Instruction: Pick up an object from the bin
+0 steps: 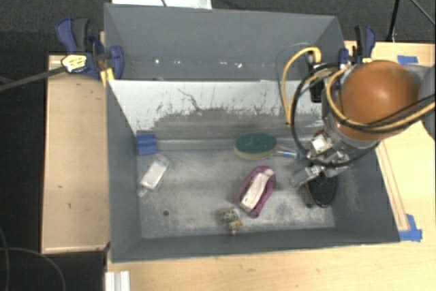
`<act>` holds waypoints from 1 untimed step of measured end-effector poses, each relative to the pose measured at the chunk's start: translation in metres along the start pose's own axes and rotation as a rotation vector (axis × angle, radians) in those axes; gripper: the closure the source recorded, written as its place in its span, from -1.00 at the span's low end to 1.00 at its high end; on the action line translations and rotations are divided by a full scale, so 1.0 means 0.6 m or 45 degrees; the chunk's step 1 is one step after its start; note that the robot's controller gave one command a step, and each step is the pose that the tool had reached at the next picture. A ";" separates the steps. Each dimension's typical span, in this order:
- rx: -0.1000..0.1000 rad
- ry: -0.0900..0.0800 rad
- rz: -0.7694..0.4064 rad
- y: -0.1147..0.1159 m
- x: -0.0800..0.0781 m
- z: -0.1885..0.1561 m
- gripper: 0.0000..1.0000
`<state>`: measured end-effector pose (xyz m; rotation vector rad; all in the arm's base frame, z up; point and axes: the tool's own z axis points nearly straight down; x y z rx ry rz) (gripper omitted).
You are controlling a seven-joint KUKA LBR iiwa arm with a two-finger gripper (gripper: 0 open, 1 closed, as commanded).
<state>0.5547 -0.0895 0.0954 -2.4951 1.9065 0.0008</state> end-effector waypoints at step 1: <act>0.031 -0.015 -0.737 0.016 0.041 0.032 -1.00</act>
Offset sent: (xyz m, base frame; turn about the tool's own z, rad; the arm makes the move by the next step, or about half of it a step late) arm -0.0075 -0.0424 -0.0254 -0.5646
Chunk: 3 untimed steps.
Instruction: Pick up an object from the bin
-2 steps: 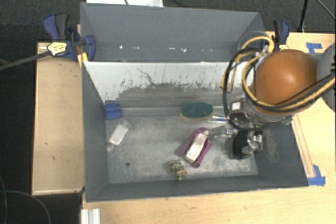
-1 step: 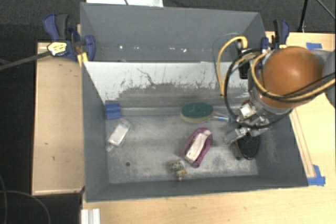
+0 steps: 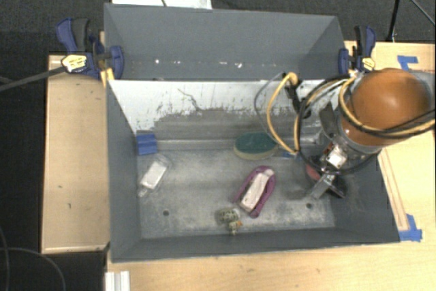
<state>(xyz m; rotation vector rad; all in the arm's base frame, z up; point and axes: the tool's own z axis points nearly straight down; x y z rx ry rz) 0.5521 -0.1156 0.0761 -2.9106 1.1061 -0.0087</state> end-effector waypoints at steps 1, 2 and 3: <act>0.003 0.003 0.018 -0.011 0.011 0.000 -1.00; -0.006 0.001 0.045 -0.005 0.016 0.002 1.00; -0.028 0.004 0.190 0.000 0.012 -0.038 1.00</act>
Offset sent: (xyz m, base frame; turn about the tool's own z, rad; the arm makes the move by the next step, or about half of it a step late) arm 0.0287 -0.0241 -0.0061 0.0502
